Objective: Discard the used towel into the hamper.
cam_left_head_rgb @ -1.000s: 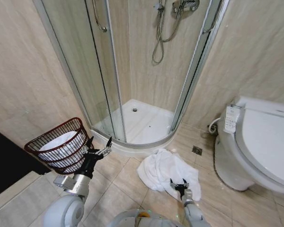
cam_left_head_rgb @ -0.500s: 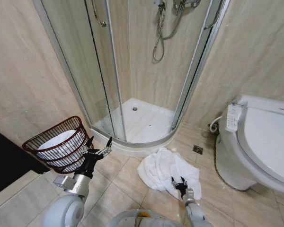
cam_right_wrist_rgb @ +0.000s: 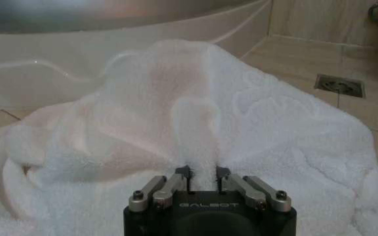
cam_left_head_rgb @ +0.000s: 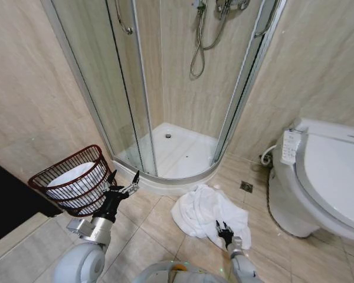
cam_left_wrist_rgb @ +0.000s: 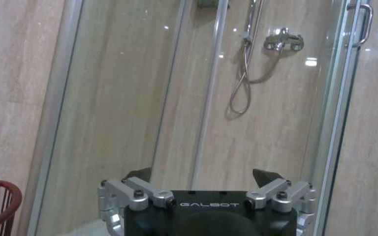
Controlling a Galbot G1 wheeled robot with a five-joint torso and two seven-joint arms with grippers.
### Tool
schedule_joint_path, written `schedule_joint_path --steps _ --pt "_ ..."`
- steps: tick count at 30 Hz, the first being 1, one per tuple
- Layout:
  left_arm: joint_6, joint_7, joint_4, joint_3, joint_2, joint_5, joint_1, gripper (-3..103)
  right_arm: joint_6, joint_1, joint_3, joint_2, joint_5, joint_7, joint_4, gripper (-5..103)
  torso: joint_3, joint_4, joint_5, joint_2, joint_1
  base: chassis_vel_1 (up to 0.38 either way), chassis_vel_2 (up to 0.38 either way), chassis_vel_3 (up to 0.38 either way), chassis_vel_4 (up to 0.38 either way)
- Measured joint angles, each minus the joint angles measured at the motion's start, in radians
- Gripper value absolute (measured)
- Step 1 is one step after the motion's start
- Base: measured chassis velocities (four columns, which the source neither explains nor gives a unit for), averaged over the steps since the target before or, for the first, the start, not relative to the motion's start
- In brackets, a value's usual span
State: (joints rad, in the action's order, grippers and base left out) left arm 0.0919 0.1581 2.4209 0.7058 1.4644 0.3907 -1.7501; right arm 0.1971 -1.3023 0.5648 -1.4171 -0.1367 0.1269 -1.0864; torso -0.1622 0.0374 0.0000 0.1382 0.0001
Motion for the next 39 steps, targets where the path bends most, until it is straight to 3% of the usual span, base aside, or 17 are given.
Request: schedule_joint_path --steps 2,9,17,24,29,31,34,39 --pt "0.0 0.0 0.0 0.0 0.0 0.0 0.0 100 0.0 -0.004 0.001 0.001 -0.008 0.0 -0.008 16 -0.001 0.0 0.0 0.001 0.0 0.0 0.0 0.0 0.0" --pt "0.0 0.0 0.0 0.0 0.0 0.0 0.0 100 0.0 -0.03 0.005 0.003 -0.037 0.0 -0.072 5 -0.002 0.0 0.0001 0.002 0.0 0.0 0.0 0.0 0.0" --pt "0.0 0.0 0.0 0.0 0.0 0.0 0.0 100 0.069 -0.133 0.034 0.016 -0.023 -0.02 -0.289 5 -0.003 0.0 0.0001 0.003 0.0 0.0 0.0 0.0 0.0" --pt "0.0 0.0 0.0 0.0 0.0 0.0 0.0 100 0.102 -0.279 0.076 0.002 -0.058 -0.018 -0.647 5 -0.003 0.0 -0.0001 0.004 0.0 0.0 0.0 0.0 0.0" --pt "0.0 0.0 0.0 0.0 0.0 0.0 0.0 100 0.124 -0.34 0.113 -0.006 -0.076 0.008 -0.803 5 -0.003 0.0 0.0 0.005 0.0 0.0 0.0 0.0 0.0" --pt "0.0 0.0 0.0 0.0 0.0 0.0 0.0 100 0.133 -0.378 0.169 0.0 -0.1 0.067 -0.893 5 -0.003 -0.0001 -0.0003 0.005 0.0 0.0 0.0 0.0 0.0" --pt "0.0 0.0 0.0 0.0 0.0 0.0 0.0 100 0.144 -0.399 0.228 0.004 -0.131 0.095 -0.964 5 -0.004 -0.0001 0.0002 0.005 0.0 0.0 0.0 0.0 0.0" --pt "0.0 0.0 0.0 0.0 0.0 0.0 0.0 100 0.144 -0.425 0.283 0.009 -0.18 0.058 -1.085 5 -0.004 0.0 0.0 0.005 0.0 0.0 0.0 0.0 0.0"
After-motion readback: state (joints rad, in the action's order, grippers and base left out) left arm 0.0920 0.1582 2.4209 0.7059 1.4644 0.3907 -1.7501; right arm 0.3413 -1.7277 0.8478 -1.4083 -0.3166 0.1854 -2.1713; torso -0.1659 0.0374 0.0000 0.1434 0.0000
